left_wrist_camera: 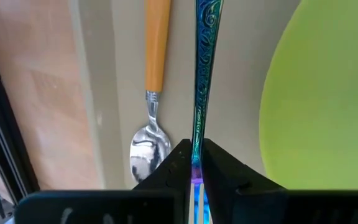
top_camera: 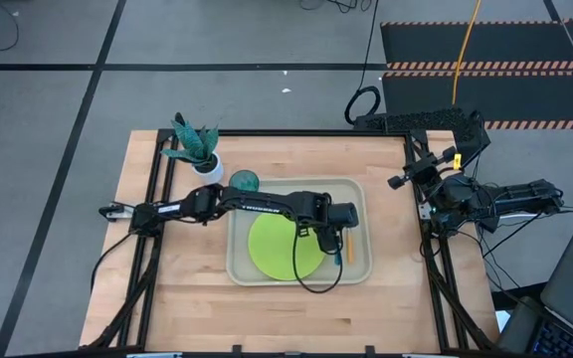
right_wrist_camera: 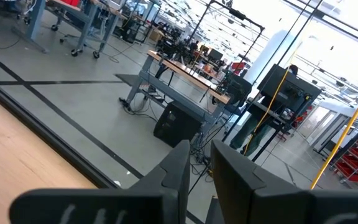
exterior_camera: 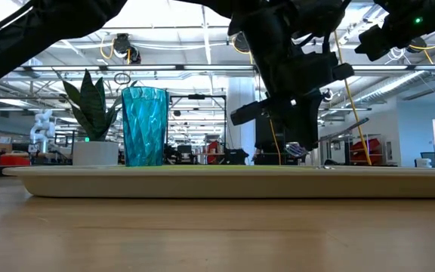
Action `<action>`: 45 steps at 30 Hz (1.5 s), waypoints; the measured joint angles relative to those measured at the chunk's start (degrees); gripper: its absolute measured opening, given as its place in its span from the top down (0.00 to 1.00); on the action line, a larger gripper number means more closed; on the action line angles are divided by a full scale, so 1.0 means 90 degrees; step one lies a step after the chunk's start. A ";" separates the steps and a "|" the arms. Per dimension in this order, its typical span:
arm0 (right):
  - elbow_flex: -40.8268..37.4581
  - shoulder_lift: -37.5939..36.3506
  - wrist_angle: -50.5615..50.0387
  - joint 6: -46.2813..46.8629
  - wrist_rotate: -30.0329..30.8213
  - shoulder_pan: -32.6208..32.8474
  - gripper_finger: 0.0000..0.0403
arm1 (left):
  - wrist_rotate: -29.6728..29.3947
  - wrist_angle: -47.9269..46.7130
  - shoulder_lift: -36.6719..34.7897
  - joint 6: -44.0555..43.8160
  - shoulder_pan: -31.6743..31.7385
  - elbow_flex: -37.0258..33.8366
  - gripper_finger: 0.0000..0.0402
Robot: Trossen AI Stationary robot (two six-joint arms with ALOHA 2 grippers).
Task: Pick and place plate/cup/fork/spoon on tray
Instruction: Put the fork to the right side of the green plate on the white food tray
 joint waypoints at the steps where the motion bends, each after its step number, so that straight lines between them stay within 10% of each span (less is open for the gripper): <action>1: 0.0000 -0.0001 0.0000 0.0000 0.0000 -0.0001 0.86 | 0.0012 -0.0001 0.0000 -0.0038 0.0000 0.0000 0.92; 45: 0.0000 -0.0001 0.0049 -0.0049 -0.0032 -0.0001 0.86 | 0.0286 0.0369 0.0389 0.0122 0.0175 -0.0007 0.91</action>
